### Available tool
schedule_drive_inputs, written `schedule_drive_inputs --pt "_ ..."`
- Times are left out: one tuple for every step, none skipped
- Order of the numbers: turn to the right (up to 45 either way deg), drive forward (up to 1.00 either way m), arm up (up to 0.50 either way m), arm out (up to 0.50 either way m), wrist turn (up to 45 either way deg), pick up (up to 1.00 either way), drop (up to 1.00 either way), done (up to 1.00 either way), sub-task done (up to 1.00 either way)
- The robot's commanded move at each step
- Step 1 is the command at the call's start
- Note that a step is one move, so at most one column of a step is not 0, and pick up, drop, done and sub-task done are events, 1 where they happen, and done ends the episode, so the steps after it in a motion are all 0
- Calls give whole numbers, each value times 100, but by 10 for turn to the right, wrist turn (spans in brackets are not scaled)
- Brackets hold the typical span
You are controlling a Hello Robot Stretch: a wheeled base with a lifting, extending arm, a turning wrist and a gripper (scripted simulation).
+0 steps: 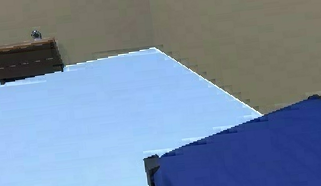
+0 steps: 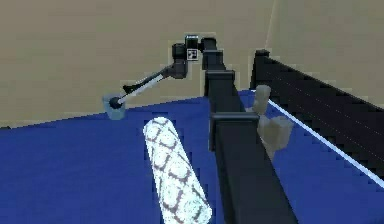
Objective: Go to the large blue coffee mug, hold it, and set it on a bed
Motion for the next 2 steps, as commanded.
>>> schedule_drive_inputs --pt "0 0 0 0 450 0 0 0 0" --pt "0 0 0 0 360 0 0 0 0"
